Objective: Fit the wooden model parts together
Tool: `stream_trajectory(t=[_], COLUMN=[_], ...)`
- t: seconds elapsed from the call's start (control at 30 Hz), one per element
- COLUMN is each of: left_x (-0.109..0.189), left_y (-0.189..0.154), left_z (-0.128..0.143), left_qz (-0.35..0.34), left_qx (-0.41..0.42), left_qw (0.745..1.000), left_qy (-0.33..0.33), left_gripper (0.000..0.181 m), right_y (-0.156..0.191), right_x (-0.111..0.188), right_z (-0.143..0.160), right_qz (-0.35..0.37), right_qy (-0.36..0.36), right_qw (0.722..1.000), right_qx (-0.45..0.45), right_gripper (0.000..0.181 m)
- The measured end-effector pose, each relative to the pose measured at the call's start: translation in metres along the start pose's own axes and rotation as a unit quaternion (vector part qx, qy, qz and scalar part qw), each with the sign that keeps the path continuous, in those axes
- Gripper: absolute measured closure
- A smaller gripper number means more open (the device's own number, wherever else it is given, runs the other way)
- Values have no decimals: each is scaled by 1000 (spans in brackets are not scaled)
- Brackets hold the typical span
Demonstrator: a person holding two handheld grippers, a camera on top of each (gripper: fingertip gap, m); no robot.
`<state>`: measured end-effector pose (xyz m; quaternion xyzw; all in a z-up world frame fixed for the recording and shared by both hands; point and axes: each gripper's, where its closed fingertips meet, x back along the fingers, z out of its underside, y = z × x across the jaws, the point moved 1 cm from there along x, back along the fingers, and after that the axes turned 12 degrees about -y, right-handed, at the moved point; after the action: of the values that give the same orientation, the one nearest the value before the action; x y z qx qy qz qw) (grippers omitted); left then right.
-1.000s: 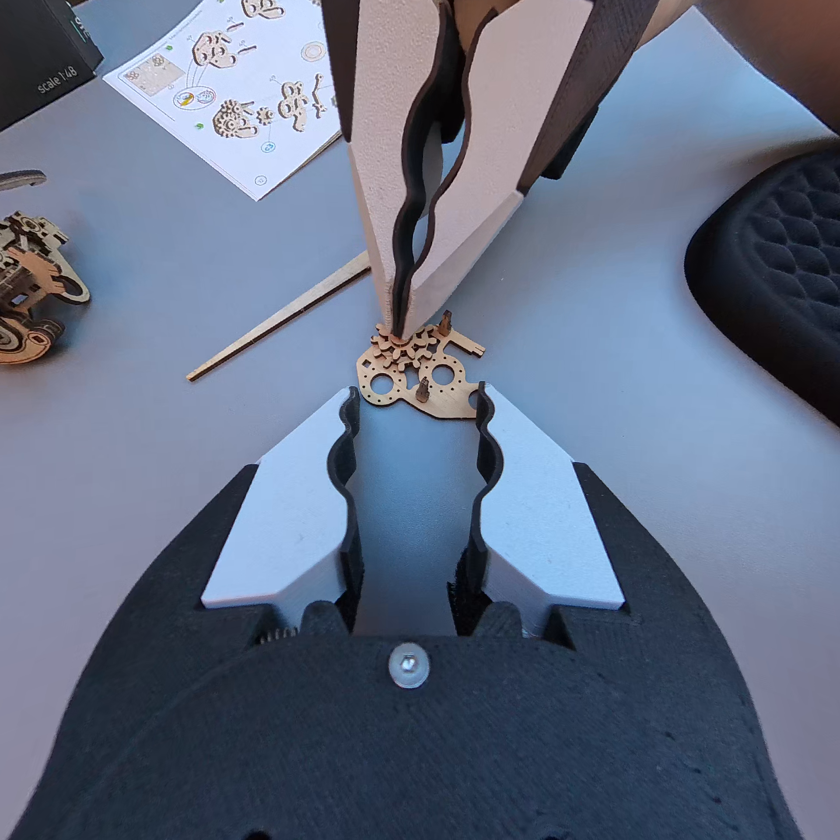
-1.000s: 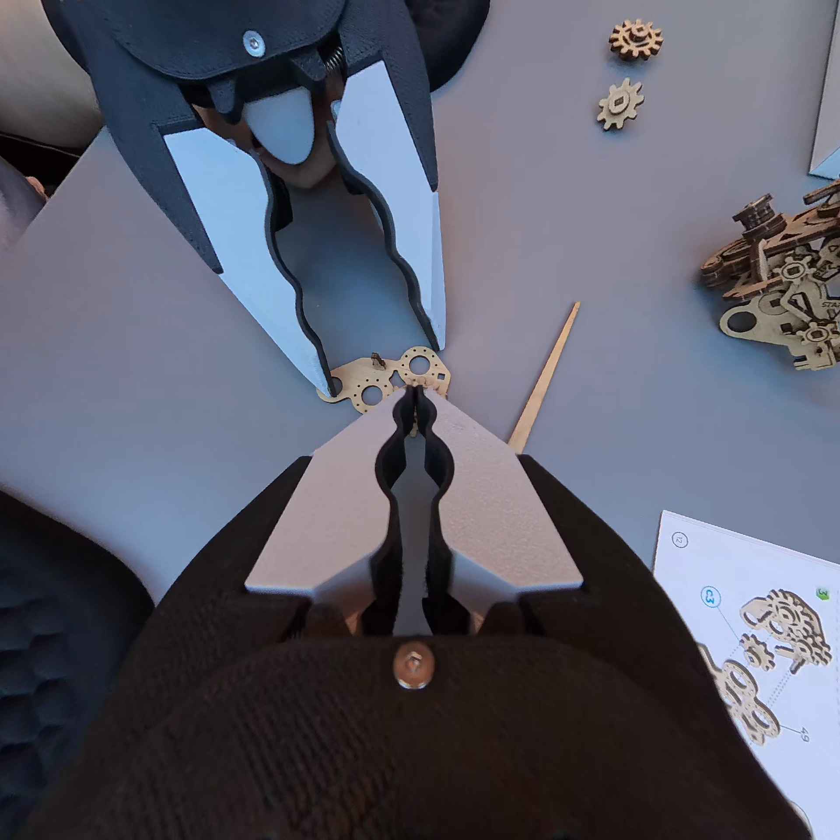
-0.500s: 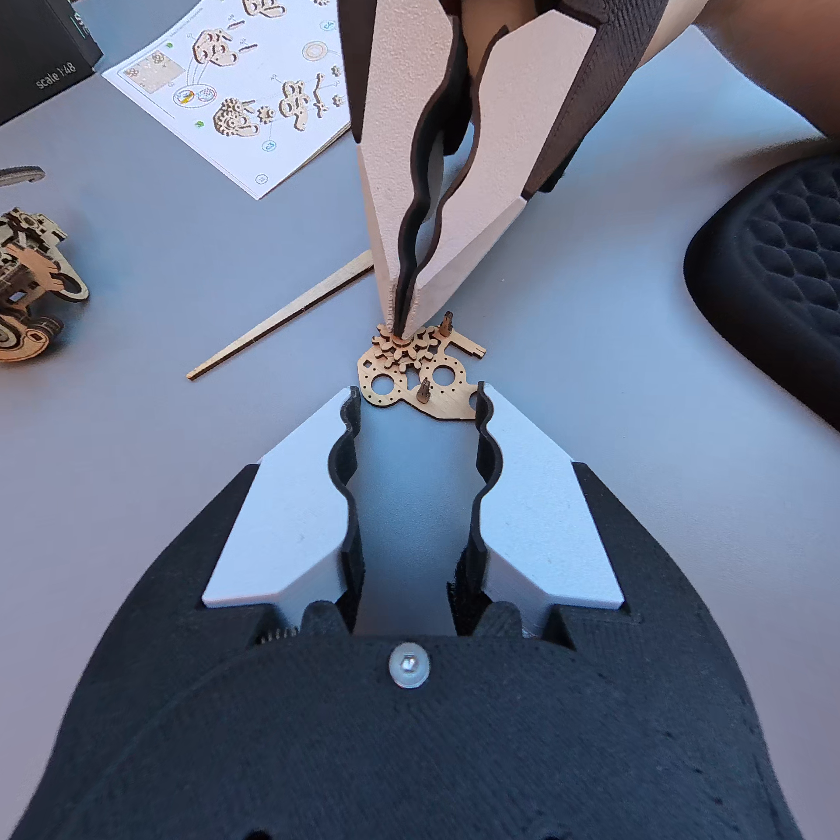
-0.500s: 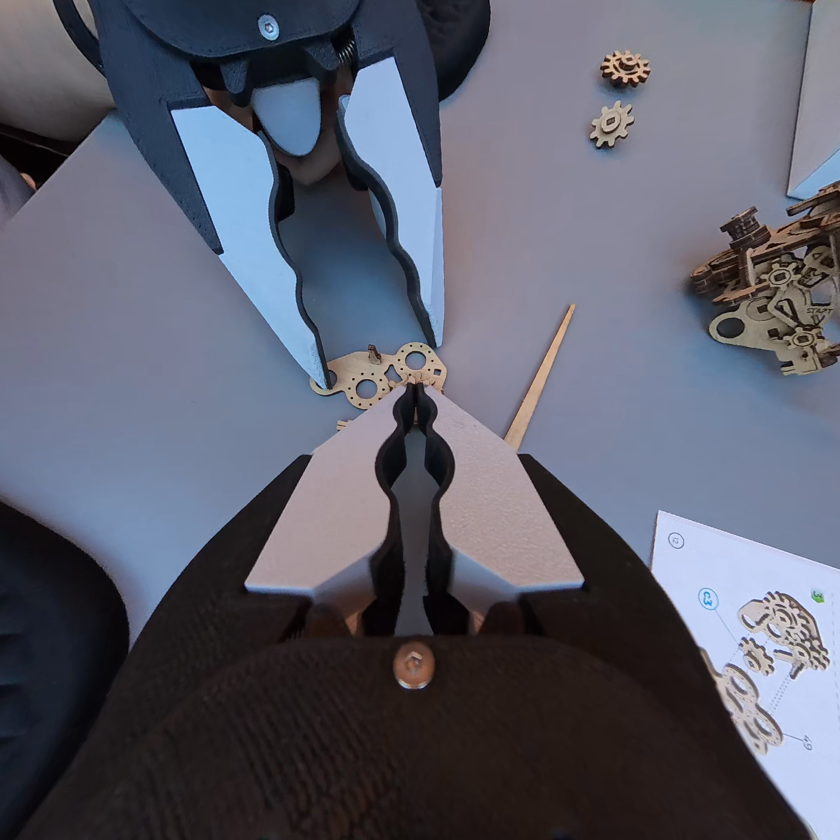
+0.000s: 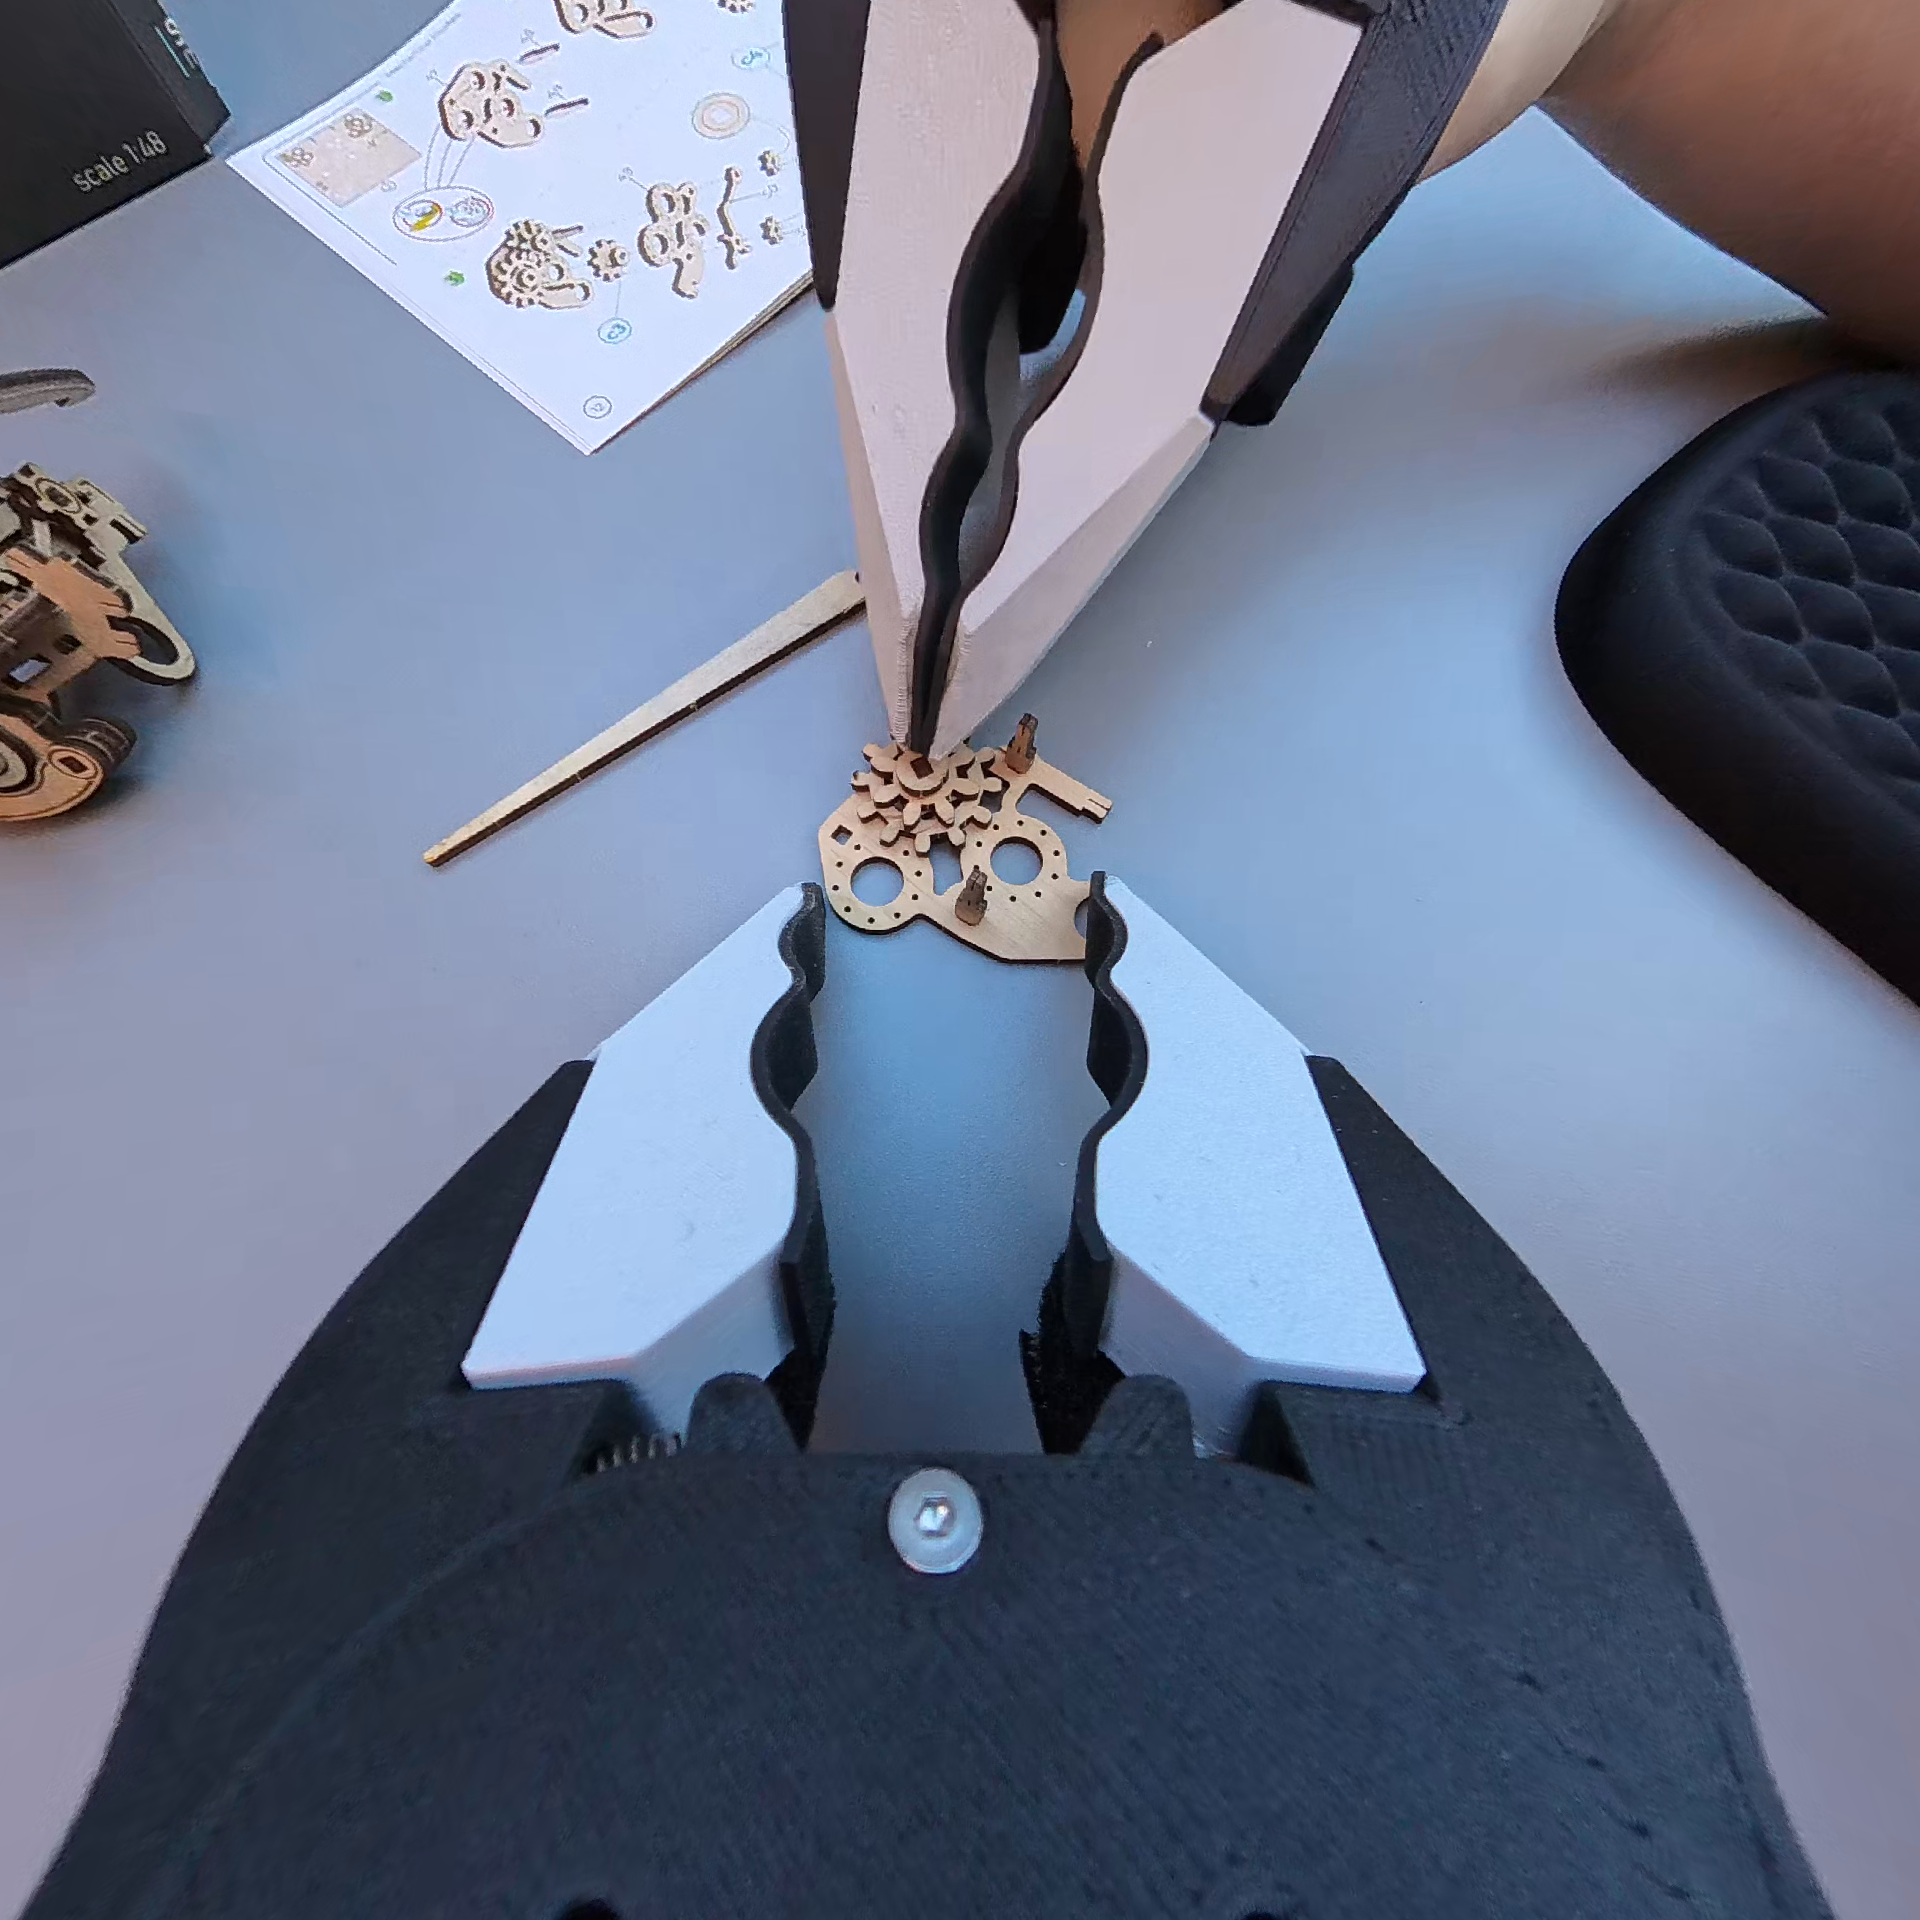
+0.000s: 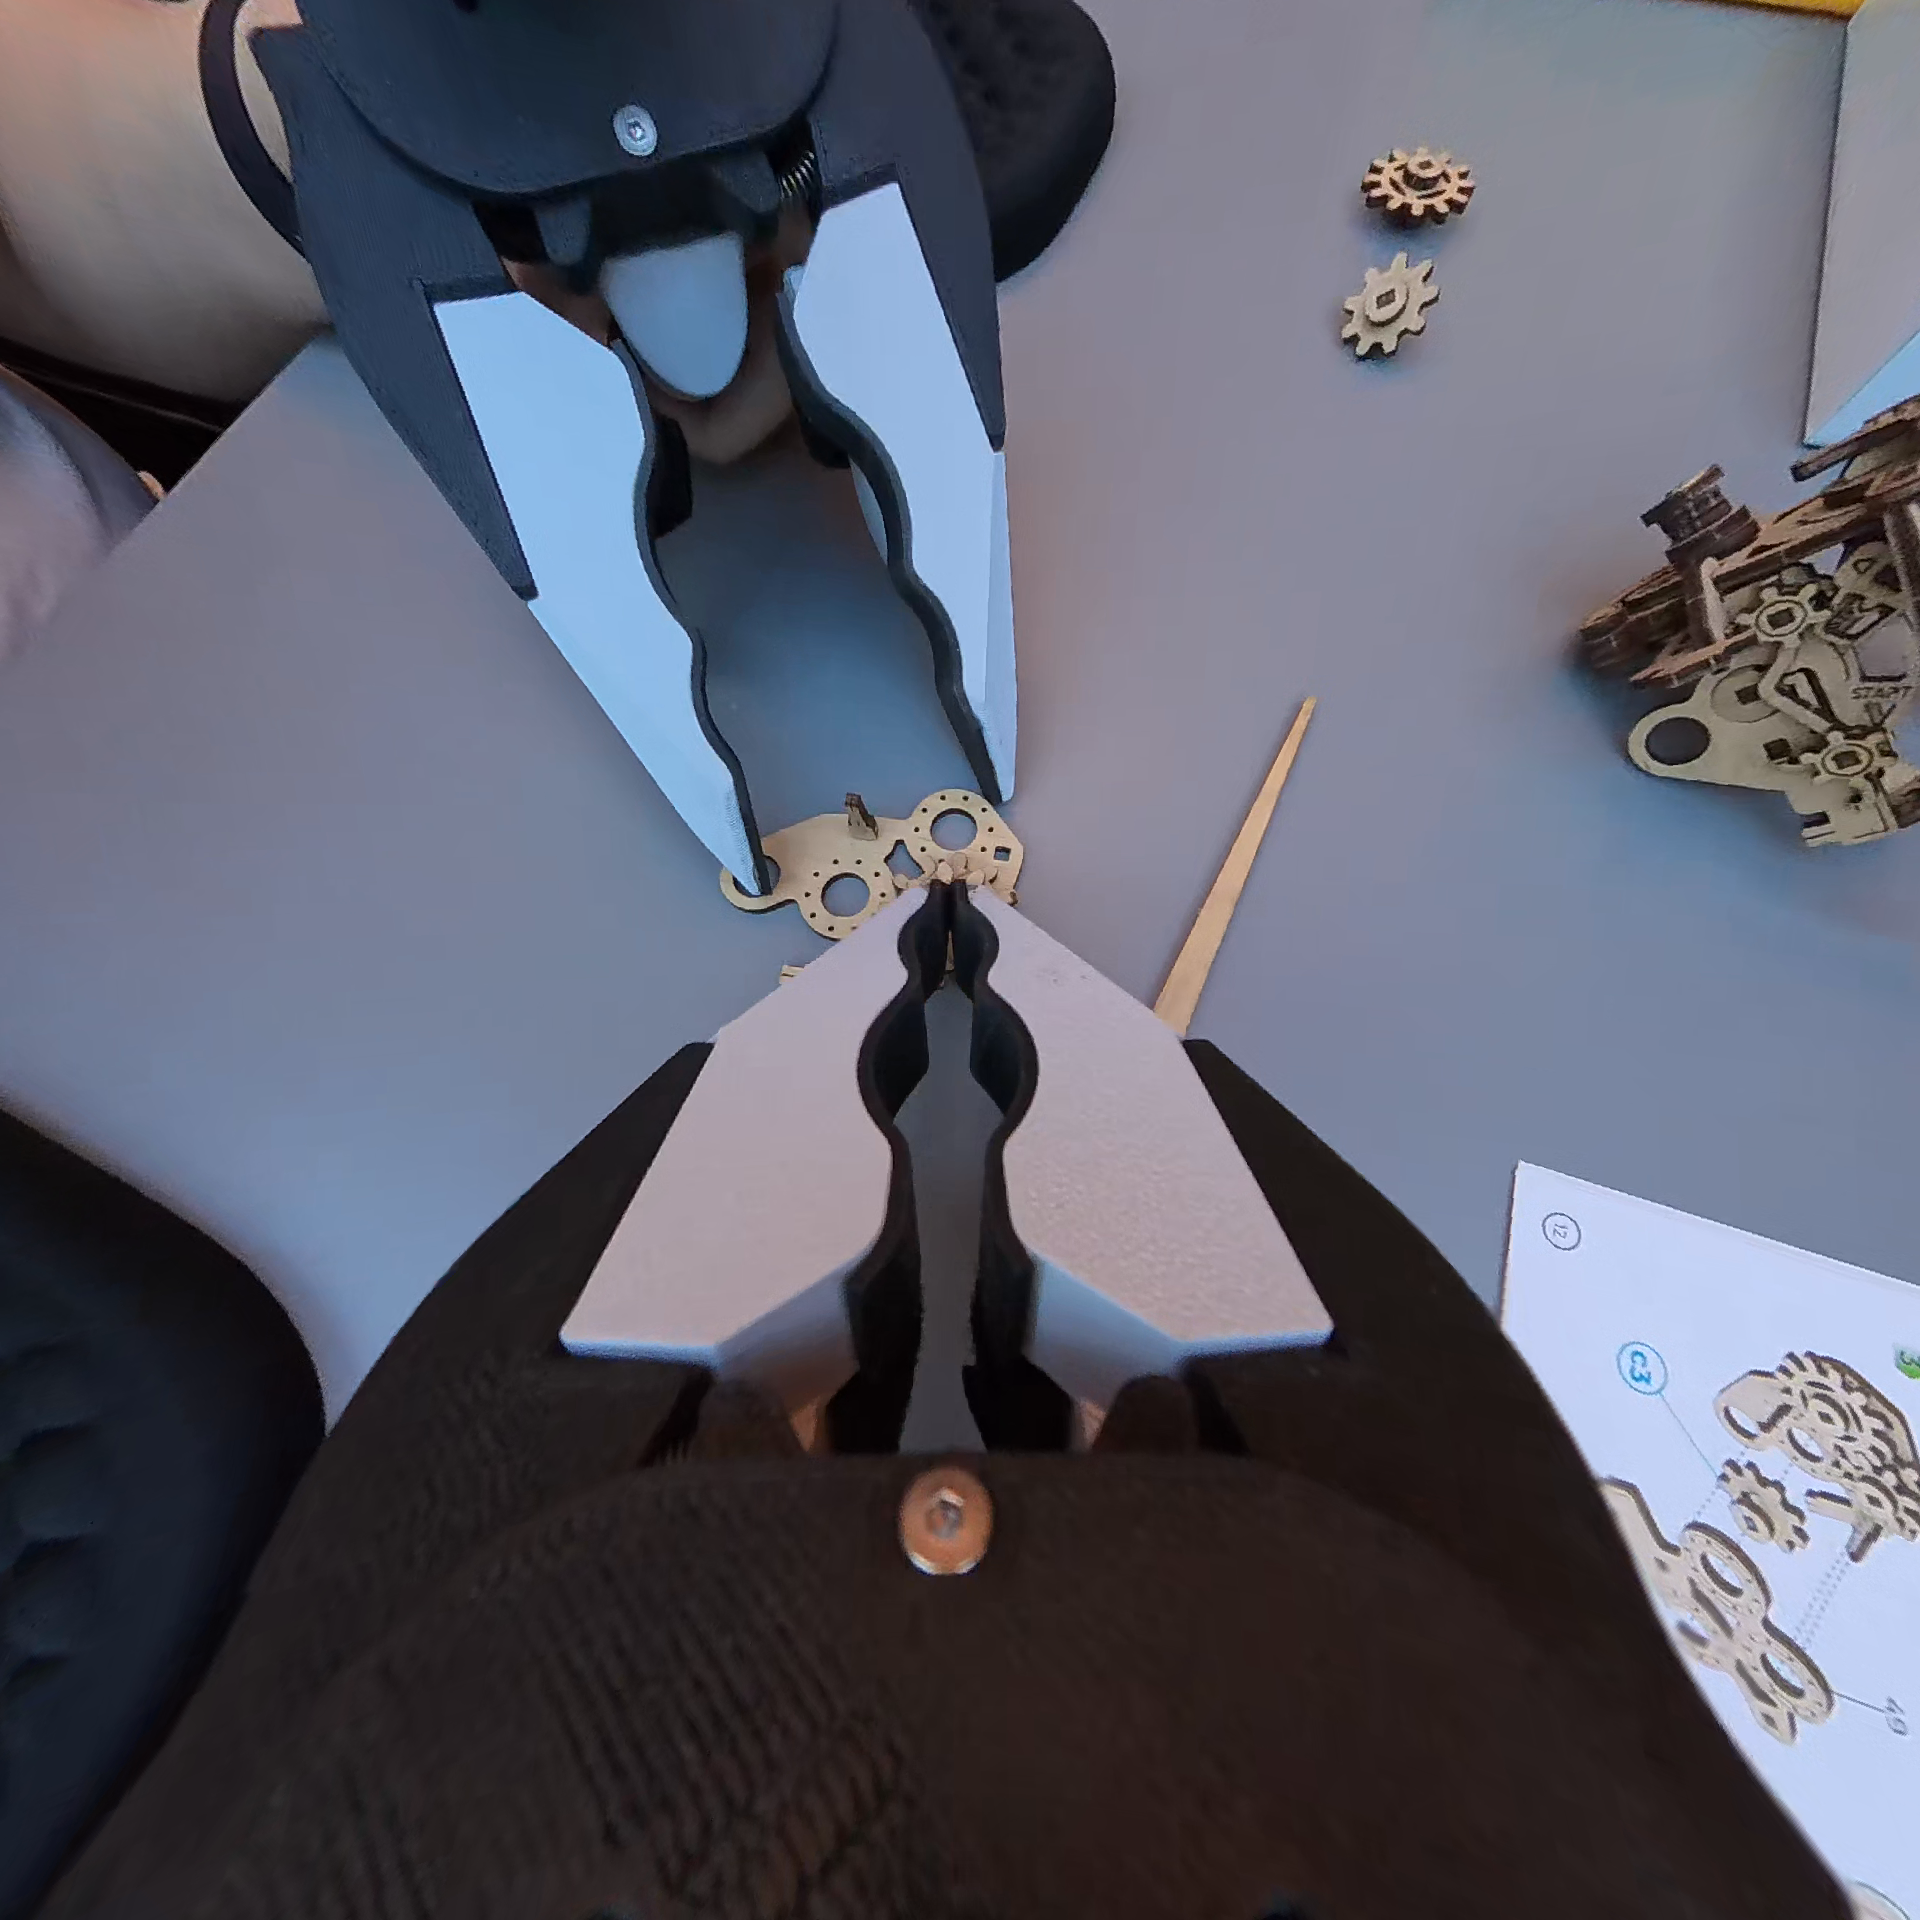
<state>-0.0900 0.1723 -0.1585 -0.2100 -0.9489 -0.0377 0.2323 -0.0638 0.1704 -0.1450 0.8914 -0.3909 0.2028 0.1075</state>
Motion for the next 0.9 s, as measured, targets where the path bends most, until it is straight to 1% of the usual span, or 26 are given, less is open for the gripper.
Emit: stream_trajectory(t=[0.13,0.23,0.27,0.37,0.43,0.5,0.63,0.7,0.73,0.83,0.9], left_x=[0,0,0,0,0,0,0,0,0,0,0], left_y=[0,0,0,0,0,0,0,0,0,0,0], left_z=[0,0,0,0,0,0,0,0,0,0,0], left_qz=[0,-1,-1,-2,-2,-2,-3,-3,-2,-3,-3], left_qx=[0,0,-1,-2,-2,-3,-4,-4,-4,-5,-5], left_qw=[1000,1000,1000,1000,1000,1000,1000,1000,1000,1000,1000], left_qy=[0,0,0,1,1,1,1,1,1,1,1], left_gripper=[132,132,132,132,133,133,133,133,133,133,133], right_y=[2,1,1,1,6,4,5,1,2,4,4], right_x=[-3,-2,-3,-2,-3,-4,-1,-2,-2,0,-1], right_z=[2,-4,0,2,-6,1,-10,2,-3,-14,-12], right_qz=[-7,4,3,-1,-10,-6,-4,1,0,-3,0], right_qy=[4,-6,5,7,-19,3,-24,7,-11,-34,-24], right_qw=[1000,1000,1000,1000,1000,1000,1000,1000,1000,999,1000], right_qx=[-8,13,6,-1,3,-5,4,-4,-4,3,8], right_gripper=[181,181,181,181,181,181,181,181,181,181,181])
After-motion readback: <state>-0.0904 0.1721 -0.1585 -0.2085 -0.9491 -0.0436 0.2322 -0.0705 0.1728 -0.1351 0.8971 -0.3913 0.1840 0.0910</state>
